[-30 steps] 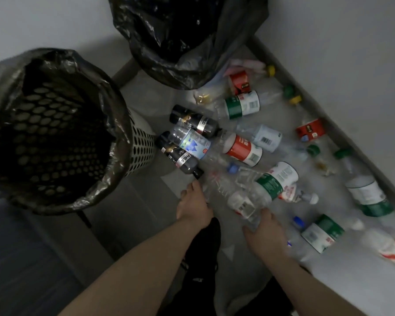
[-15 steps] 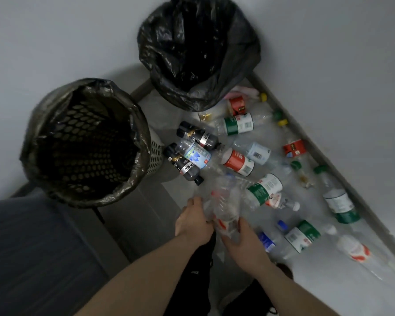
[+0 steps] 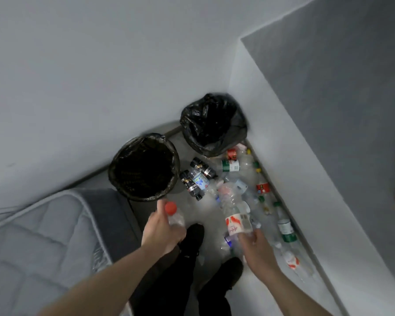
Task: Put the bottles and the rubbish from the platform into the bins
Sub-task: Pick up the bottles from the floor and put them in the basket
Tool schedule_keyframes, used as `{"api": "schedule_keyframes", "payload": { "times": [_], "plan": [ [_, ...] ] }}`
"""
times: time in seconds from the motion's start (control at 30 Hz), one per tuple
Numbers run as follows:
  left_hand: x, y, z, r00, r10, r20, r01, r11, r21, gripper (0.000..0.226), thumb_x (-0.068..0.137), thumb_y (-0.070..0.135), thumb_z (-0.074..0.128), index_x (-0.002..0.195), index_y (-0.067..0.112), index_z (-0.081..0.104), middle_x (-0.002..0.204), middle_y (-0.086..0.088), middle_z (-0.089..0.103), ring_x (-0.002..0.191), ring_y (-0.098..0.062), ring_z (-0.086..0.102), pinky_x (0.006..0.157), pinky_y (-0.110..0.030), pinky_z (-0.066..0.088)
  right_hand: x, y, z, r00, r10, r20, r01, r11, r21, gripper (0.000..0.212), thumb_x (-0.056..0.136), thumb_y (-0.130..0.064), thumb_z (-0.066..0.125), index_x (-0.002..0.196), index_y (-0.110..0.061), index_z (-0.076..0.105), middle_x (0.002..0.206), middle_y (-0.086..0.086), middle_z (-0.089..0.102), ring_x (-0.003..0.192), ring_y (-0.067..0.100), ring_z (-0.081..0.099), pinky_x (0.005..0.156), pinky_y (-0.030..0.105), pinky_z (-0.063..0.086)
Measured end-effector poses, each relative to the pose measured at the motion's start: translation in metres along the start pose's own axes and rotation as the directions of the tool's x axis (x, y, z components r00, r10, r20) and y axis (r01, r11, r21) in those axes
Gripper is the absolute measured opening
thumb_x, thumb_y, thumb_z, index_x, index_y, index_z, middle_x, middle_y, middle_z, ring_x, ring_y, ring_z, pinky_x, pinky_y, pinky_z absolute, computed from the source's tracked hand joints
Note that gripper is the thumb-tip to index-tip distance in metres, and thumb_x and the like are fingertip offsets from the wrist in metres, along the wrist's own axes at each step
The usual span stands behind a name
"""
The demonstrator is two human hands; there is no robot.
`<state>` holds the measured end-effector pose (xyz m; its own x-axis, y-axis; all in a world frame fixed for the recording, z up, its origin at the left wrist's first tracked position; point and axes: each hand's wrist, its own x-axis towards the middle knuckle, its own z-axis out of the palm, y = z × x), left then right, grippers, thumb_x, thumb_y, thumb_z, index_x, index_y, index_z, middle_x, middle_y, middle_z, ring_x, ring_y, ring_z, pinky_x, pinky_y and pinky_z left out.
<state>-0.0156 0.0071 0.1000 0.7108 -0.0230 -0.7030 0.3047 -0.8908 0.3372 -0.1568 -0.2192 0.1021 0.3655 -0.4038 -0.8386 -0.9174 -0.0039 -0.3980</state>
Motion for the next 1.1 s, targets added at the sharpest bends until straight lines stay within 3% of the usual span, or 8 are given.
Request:
{"api": "schedule_keyframes", "payload": {
  "times": [0.23, 0.3, 0.37, 0.47, 0.67, 0.77, 0.9, 1.1],
  "plan": [
    [-0.039, 0.022, -0.082, 0.981, 0.037, -0.192, -0.071, 0.983, -0.171, 0.033, 0.084, 0.051, 0.061, 0.109, 0.037, 0.045, 0.107, 0.012, 0.046, 0.098, -0.019, 0.054, 0.08, -0.04, 0.047, -0.036, -0.089, -0.031, 0.988, -0.154, 0.008, 0.153, 0.968, -0.198, 0.035, 0.073, -0.059, 0.07, 0.077, -0.026, 0.058, 0.083, 0.001, 0.069, 0.075, 0.02, 0.067, 0.07, 0.038, 0.057],
    [-0.039, 0.02, -0.098, 0.961, 0.011, -0.275, -0.068, 0.978, -0.197, 0.034, 0.086, 0.051, 0.061, 0.113, 0.036, 0.05, 0.112, 0.011, 0.044, 0.104, -0.016, 0.05, 0.083, -0.039, 0.045, -0.041, -0.115, -0.029, 0.972, -0.231, 0.045, 0.235, 0.944, -0.233, 0.033, 0.075, -0.057, 0.074, 0.095, -0.032, 0.069, 0.1, -0.001, 0.073, 0.081, 0.015, 0.069, 0.067, 0.031, 0.055],
    [-0.034, 0.015, -0.112, 0.94, -0.018, -0.34, -0.056, 0.977, -0.207, 0.037, 0.085, 0.053, 0.064, 0.115, 0.033, 0.055, 0.115, 0.011, 0.043, 0.108, -0.014, 0.046, 0.089, -0.038, 0.045, -0.044, -0.14, -0.023, 0.958, -0.28, 0.059, 0.286, 0.92, -0.269, 0.054, 0.082, -0.057, 0.074, 0.126, -0.028, 0.065, 0.12, -0.003, 0.069, 0.091, 0.012, 0.065, 0.066, 0.024, 0.048],
    [-0.015, 0.006, -0.134, 0.939, -0.054, -0.339, -0.047, 0.958, -0.284, 0.03, 0.084, 0.054, 0.065, 0.106, 0.034, 0.06, 0.114, 0.012, 0.043, 0.101, -0.014, 0.055, 0.089, -0.038, 0.049, -0.042, -0.175, -0.009, 0.927, -0.366, 0.081, 0.373, 0.875, -0.308, 0.049, 0.088, -0.052, 0.069, 0.131, -0.03, 0.062, 0.11, -0.009, 0.07, 0.08, 0.006, 0.065, 0.059, 0.02, 0.052],
    [0.055, -0.015, -0.16, 0.931, -0.1, -0.351, -0.012, 0.953, -0.303, 0.034, 0.079, 0.043, 0.079, 0.108, 0.033, 0.063, 0.11, 0.01, 0.047, 0.091, -0.016, 0.058, 0.086, -0.029, 0.044, -0.006, -0.219, 0.045, 0.903, -0.418, 0.094, 0.423, 0.834, -0.353, 0.057, 0.087, -0.051, 0.068, 0.138, -0.028, 0.058, 0.128, -0.008, 0.058, 0.112, 0.012, 0.059, 0.098, 0.039, 0.053],
    [0.087, -0.018, -0.167, 0.945, -0.068, -0.319, -0.018, 0.966, -0.259, 0.034, 0.08, 0.038, 0.079, 0.109, 0.032, 0.063, 0.11, 0.012, 0.047, 0.088, -0.013, 0.055, 0.083, -0.026, 0.04, 0.01, -0.238, 0.074, 0.904, -0.422, 0.069, 0.411, 0.814, -0.411, 0.044, 0.09, -0.042, 0.068, 0.131, -0.028, 0.063, 0.123, -0.007, 0.054, 0.112, 0.016, 0.057, 0.096, 0.04, 0.051],
    [0.127, -0.02, -0.171, 0.967, -0.014, -0.253, -0.037, 0.98, -0.194, 0.026, 0.085, 0.031, 0.073, 0.107, 0.03, 0.059, 0.112, 0.01, 0.047, 0.089, -0.019, 0.058, 0.08, -0.028, 0.04, 0.029, -0.255, 0.104, 0.879, -0.474, 0.06, 0.456, 0.795, -0.401, 0.016, 0.084, -0.03, 0.075, 0.099, -0.033, 0.069, 0.102, -0.011, 0.056, 0.094, 0.013, 0.061, 0.08, 0.032, 0.051],
    [0.186, -0.027, -0.154, 0.97, 0.071, -0.231, -0.078, 0.997, -0.022, 0.015, 0.088, 0.018, 0.058, 0.101, 0.024, 0.058, 0.112, 0.002, 0.052, 0.093, -0.03, 0.06, 0.078, -0.035, 0.046, 0.058, -0.259, 0.141, 0.85, -0.519, 0.097, 0.519, 0.788, -0.332, 0.02, 0.082, -0.027, 0.076, 0.094, -0.036, 0.063, 0.1, -0.016, 0.053, 0.087, 0.004, 0.059, 0.073, 0.024, 0.051]
  ]
}}
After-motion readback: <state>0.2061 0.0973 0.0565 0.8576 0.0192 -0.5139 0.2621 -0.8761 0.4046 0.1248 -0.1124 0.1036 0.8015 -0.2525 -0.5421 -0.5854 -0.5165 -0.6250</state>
